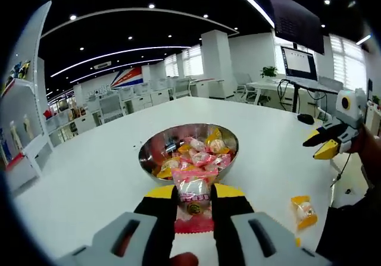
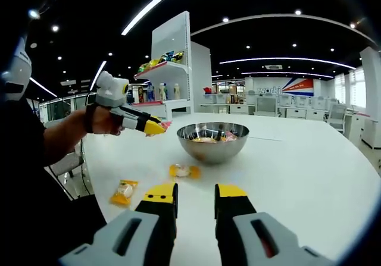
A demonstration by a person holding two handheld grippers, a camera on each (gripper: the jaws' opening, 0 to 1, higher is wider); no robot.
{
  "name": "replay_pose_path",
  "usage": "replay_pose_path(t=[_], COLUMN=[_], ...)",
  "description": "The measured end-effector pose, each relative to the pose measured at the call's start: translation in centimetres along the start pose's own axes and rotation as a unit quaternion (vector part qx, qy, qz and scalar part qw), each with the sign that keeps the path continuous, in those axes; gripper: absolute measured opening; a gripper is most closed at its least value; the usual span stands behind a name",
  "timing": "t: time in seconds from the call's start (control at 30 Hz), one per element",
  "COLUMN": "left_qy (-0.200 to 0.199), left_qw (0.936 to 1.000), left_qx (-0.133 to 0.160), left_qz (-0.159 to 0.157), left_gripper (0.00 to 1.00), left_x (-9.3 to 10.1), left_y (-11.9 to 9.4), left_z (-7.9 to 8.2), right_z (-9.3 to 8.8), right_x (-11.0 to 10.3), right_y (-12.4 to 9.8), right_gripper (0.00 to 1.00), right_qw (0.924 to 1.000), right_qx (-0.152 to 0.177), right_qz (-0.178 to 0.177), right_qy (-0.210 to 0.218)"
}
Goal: Pick up the marshmallows scattered on the table and place them into the bowl on the table
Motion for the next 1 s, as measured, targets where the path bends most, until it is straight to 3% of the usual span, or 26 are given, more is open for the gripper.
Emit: replay_pose_path(t=[0.07,0.4,0.7,1.0], left_qy=[-0.001,0.004,0.022,0.017], left_qw=[1.0000,0.9997,0.9990,0.9988], left_qx=[0.008,-0.003,-0.027,-0.037], left_qz=[-0.001,-0.022,-0.029,-0.027], left_gripper=[0.24,0.24,0.24,0.24], left_x=[-1.0,-1.9,-1.7,-2.2], left_y=[1.0,5.0,8.0,9.4], left_z=[1.5,3.3,3.8,3.9], right_z=[-0.1,-0.2,-0.3,-0.6], right_x=[0.0,0.3,0.5,0.7], right_y=[0.0,-0.4,-0.6,-0.8], right_gripper=[0.25,0.25,0.25,0.25], right_qw=[1.0000,1.0000,0.9999,0.9999], right_qx=[-0.002,-0.004,-0.007,-0.009], right_qz=[0.000,-0.003,-0.006,-0.008], right_qy=[0.000,0.002,0.004,0.008])
Point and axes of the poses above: the point that each gripper's makers call its tool centre point, and the gripper's own axes: y roughly forward along the fingers, x roughly to its right, z roughly out of its top, the point moved 10 cm from there along -y, roughly backward along the fingers, and after that the axes turned 3 degrees about z, right-handed, at the moved point
